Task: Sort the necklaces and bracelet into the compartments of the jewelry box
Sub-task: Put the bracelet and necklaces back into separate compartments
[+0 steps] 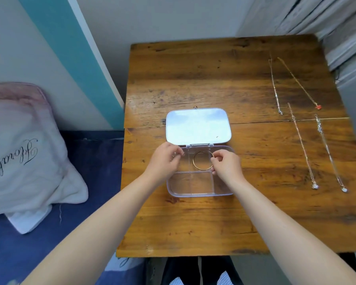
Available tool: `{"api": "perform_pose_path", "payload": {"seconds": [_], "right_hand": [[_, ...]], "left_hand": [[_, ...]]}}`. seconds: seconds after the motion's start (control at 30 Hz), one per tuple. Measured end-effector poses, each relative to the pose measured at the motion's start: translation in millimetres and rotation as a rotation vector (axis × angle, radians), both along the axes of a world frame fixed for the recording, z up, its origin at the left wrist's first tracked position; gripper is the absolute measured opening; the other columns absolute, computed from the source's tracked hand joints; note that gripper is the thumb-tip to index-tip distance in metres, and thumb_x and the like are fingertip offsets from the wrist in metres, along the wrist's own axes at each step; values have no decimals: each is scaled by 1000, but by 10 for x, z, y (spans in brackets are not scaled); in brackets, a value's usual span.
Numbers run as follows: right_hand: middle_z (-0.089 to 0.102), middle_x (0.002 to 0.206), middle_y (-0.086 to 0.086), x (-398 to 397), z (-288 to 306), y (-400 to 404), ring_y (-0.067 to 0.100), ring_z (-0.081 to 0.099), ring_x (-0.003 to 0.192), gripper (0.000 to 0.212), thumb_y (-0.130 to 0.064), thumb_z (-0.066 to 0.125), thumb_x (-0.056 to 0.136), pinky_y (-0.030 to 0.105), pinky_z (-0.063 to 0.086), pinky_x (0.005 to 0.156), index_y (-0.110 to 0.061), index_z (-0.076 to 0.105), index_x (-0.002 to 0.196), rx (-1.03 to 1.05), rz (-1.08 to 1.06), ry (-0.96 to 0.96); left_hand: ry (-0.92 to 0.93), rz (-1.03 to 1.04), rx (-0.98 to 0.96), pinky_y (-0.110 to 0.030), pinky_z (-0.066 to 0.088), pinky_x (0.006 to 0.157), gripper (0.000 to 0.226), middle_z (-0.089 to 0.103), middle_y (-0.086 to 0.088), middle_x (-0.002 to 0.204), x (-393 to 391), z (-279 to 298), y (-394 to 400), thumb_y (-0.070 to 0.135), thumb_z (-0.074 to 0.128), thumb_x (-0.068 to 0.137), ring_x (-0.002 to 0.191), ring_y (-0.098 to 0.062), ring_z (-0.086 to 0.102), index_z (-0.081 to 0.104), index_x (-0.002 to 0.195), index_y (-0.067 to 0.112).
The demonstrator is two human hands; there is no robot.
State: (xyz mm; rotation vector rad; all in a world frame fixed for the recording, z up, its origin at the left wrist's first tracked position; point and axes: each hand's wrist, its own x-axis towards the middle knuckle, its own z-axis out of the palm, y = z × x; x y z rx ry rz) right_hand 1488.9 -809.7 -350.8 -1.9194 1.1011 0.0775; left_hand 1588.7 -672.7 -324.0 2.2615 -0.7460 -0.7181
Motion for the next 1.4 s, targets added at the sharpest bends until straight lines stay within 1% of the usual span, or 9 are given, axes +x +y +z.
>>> {"api": "perform_pose_path", "payload": {"seconds": [0.13,0.23,0.37,0.53,0.73,0.83,1.03,1.17,1.4], "right_hand": [[71,87,24,12,-33,31,36,65,82,21,-5,53,86,41,53,82,3,62,103,-52,18,-19],[70,88,21,14,-67,44,32,63,85,19,-8,56,86,27,43,73,2,64,99,-117,34,-10],[68,94,21,10,-75,47,30,59,93,20,-13,57,87,28,38,73,2,64,98,-147,55,20],[65,100,21,-184,113,-52,30,58,93,20,-9,54,87,23,34,72,2,64,101,-186,138,-51],[67,94,24,-934,481,-601,27,57,83,17,4,55,83,11,31,66,7,66,96,-348,146,-101],[63,110,20,-1362,533,-1066,30,58,99,25,-5,55,87,26,44,82,1,61,110,-391,100,86],[51,121,11,-1820,259,-1589,25,51,109,42,-14,58,87,36,48,93,-12,47,128,-358,422,417],[54,109,15,-1937,84,-1811,29,49,107,30,2,42,90,35,45,89,-4,56,116,-396,624,320],[54,103,23,-1838,103,-2229,34,55,83,17,2,43,88,40,44,65,8,59,90,-396,767,91]], "left_hand": [[-364,-153,235,-34,39,91,19,53,-10,123,-78,-190,66,13,54,89,119,-27,40,69,97,6],[-405,-131,335,-35,34,96,21,43,-7,137,-101,-268,73,14,50,89,127,-25,29,67,102,7],[-451,-168,398,-39,38,96,19,40,-14,142,-147,-292,101,8,51,87,132,-29,30,67,97,3],[-517,-195,320,-51,53,66,11,66,-32,103,-286,-89,34,-9,75,57,96,-49,60,66,63,-6],[-560,-290,189,-37,54,49,25,72,-20,76,-590,97,-391,-7,83,38,68,-38,67,65,55,0],[-533,-345,121,-34,53,47,25,71,-21,75,-783,161,-724,-7,82,38,66,-37,67,64,54,0],[-539,-446,153,-39,57,59,22,71,-22,87,-1181,90,-1482,0,81,53,79,-39,66,70,72,-1],[-456,-351,241,-42,50,82,23,59,-20,120,-1359,-88,-1909,8,58,83,111,-37,50,62,104,0],[-389,-157,365,-42,48,80,27,53,-18,120,-1293,-166,-2483,11,48,90,113,-34,45,55,115,2]]}}
